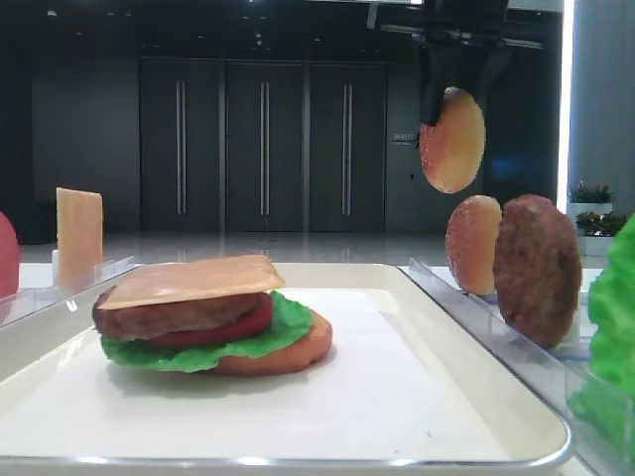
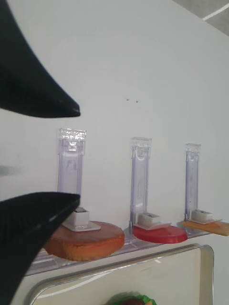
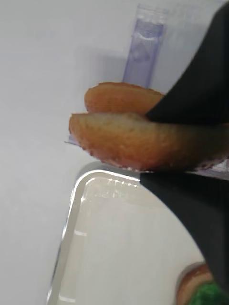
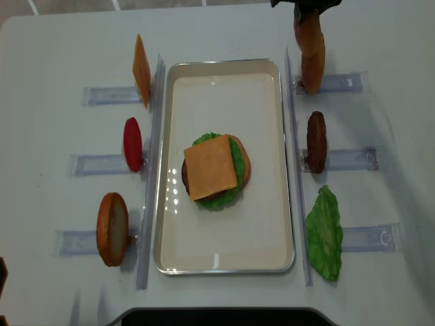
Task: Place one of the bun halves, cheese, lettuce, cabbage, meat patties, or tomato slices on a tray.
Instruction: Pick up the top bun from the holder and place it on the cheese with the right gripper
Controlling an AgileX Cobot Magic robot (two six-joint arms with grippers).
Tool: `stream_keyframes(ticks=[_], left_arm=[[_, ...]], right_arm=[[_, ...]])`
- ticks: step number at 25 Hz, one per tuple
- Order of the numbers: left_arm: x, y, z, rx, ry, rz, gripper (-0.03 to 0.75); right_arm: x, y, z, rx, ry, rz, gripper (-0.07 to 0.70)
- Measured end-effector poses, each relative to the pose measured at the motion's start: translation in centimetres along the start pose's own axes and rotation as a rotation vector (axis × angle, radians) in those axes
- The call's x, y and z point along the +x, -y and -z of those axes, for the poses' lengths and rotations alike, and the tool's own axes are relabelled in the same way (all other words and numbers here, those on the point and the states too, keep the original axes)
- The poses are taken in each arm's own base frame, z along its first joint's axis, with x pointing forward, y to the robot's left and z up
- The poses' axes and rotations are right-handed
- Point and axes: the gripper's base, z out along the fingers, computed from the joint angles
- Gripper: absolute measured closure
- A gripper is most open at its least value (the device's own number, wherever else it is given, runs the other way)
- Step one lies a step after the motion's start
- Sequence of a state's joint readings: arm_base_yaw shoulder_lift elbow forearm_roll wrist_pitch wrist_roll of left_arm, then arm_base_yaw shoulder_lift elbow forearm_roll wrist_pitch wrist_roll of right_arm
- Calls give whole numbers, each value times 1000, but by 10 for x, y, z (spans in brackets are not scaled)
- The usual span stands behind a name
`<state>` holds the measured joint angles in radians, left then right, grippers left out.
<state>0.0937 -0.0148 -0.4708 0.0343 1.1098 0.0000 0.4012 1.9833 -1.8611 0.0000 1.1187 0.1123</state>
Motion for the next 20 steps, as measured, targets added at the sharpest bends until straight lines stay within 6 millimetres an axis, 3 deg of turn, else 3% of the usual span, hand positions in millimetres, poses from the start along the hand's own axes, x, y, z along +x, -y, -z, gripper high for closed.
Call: stream_keyframes(ticks=[6, 11, 15, 20], left_arm=[[0, 0, 0, 0, 0, 0, 326], [0, 0, 0, 0, 0, 0, 326], [0, 0, 0, 0, 0, 0, 326], [0, 0, 0, 0, 0, 0, 326]], right_arm=[[16, -24, 13, -14, -61, -25, 435], [69, -70, 22, -60, -87, 23, 435], [115, -93, 25, -107, -78, 30, 435], [135, -103, 18, -190, -65, 20, 435]])
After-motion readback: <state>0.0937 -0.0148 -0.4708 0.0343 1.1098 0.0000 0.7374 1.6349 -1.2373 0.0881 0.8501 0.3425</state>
